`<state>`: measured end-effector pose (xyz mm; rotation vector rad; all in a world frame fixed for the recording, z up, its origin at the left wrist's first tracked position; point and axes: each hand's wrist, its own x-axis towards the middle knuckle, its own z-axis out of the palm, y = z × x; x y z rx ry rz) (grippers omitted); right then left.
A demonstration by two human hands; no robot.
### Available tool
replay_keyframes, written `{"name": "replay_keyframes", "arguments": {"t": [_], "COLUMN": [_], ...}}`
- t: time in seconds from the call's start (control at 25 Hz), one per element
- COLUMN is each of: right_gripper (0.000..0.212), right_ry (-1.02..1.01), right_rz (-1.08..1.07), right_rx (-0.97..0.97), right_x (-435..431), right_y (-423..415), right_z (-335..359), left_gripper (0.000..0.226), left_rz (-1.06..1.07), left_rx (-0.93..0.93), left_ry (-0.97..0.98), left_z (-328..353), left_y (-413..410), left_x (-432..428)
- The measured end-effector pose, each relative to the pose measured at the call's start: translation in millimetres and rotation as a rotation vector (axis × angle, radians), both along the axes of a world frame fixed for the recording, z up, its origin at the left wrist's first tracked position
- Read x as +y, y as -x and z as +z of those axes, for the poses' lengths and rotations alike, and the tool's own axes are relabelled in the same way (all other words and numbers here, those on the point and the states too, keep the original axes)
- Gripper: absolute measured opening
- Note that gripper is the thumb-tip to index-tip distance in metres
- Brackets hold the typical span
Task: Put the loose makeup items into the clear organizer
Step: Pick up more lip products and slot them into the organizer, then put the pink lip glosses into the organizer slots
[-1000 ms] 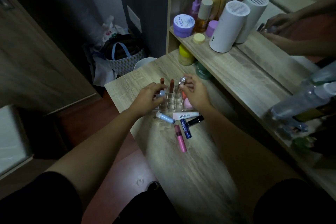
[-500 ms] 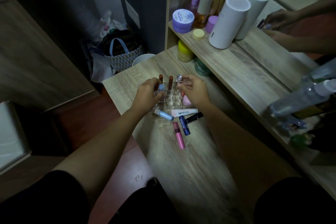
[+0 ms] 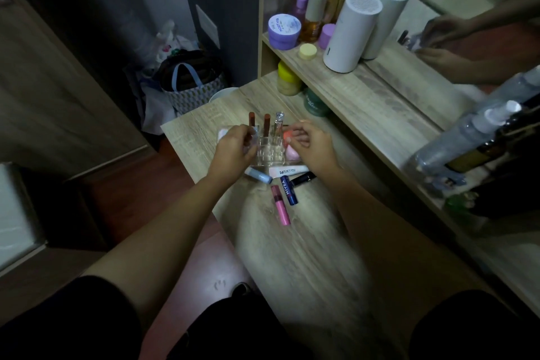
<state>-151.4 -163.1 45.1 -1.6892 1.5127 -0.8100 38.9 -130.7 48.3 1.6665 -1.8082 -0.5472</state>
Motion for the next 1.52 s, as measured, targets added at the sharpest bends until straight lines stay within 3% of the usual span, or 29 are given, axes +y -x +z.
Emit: {"name": "replay_keyframes", "arguments": {"t": [0.28, 0.64, 0.92, 1.12, 1.36, 1.52], "right_gripper": [0.021, 0.018, 0.016, 0.017, 0.025, 0.027], "right_ry": [-0.061, -0.142, -0.149, -0.094, 0.044, 0.017], "right_rz": [-0.047, -0.163, -0.154, -0.189, 0.033, 0.169], "right_rx": [0.098, 0.171, 0.137, 0.274, 0.391, 0.505], "right_x": [51, 94, 90, 81, 54, 40], "right_y": [18, 11, 7, 13, 28, 24], "right_z": [-24, -63, -62, -53, -38, -36], "left_gripper": [0.007, 0.032, 0.031, 0.031, 0.027, 0.023], "left_rz": [-0.107, -0.300, -0.269, -0.266, -0.211, -0.170], "left_rx": [-0.015, -0.153, -0.151, -0.152, -0.120, -0.092], "left_ry": [-0.091, -0.261, -0.263, -0.276, -0.371, -0.418], "left_z": [-16, -50, -54, -54, -51, -52], "left_y": [21, 43, 44, 41, 50, 51], "left_x": [43, 93, 94, 93, 84, 82]}}
